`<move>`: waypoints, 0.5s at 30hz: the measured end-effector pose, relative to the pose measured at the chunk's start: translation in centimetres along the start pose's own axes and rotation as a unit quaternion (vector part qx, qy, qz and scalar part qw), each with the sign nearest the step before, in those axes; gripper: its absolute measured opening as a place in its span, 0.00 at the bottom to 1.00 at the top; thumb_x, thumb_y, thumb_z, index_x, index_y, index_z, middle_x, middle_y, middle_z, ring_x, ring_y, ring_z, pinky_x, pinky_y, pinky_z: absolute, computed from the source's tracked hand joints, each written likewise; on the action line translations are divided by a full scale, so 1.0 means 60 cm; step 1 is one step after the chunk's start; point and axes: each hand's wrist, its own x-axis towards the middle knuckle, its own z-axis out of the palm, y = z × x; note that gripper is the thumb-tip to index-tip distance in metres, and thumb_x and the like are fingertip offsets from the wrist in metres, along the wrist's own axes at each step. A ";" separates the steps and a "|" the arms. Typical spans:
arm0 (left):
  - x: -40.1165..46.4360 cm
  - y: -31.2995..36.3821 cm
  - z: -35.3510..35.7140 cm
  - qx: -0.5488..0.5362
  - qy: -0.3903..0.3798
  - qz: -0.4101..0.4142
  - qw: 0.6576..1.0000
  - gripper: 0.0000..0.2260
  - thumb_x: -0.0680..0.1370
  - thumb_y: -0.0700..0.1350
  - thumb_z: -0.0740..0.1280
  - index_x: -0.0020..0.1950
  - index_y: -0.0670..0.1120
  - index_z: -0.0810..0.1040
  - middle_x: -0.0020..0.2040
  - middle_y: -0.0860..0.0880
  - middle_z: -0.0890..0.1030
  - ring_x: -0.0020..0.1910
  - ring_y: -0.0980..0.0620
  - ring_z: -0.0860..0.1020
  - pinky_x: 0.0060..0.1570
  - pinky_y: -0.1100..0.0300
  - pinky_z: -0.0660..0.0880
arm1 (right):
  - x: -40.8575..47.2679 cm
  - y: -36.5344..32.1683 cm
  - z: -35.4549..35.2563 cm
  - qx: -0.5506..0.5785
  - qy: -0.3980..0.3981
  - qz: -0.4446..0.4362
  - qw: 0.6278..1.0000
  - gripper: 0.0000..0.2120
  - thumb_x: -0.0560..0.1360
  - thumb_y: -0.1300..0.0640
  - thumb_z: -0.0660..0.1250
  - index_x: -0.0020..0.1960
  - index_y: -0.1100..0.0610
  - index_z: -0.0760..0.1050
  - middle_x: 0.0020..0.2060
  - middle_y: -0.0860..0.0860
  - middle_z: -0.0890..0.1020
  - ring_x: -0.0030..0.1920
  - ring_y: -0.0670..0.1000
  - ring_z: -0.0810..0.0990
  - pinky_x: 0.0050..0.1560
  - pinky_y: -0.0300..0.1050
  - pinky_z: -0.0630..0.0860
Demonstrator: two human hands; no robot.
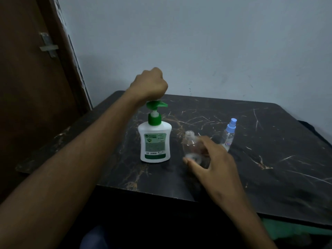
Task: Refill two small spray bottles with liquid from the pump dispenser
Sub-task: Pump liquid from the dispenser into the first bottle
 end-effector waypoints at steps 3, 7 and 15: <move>-0.001 -0.001 0.010 0.027 0.002 -0.003 1.000 0.13 0.73 0.44 0.62 0.55 0.46 0.81 0.50 0.44 0.83 0.49 0.42 0.81 0.56 0.42 0.80 | 0.021 -0.032 0.002 0.027 0.017 -0.038 0.999 0.23 0.73 0.43 0.76 0.66 0.37 0.74 0.51 0.33 0.77 0.56 0.42 0.76 0.56 0.44 0.77; -0.002 0.002 0.015 0.045 0.020 -0.012 0.999 0.17 0.72 0.46 0.60 0.56 0.46 0.82 0.54 0.44 0.83 0.51 0.40 0.80 0.58 0.43 0.79 | 0.050 -0.053 0.007 0.012 0.024 -0.064 0.998 0.25 0.74 0.41 0.74 0.69 0.39 0.74 0.51 0.38 0.78 0.55 0.43 0.74 0.55 0.40 0.74; -0.016 -0.003 0.033 0.058 0.008 0.000 0.998 0.16 0.75 0.47 0.59 0.57 0.49 0.82 0.57 0.46 0.83 0.53 0.42 0.80 0.59 0.42 0.78 | 0.059 -0.051 0.014 0.027 0.025 -0.062 0.997 0.25 0.74 0.41 0.73 0.70 0.40 0.75 0.50 0.39 0.77 0.54 0.44 0.74 0.54 0.41 0.74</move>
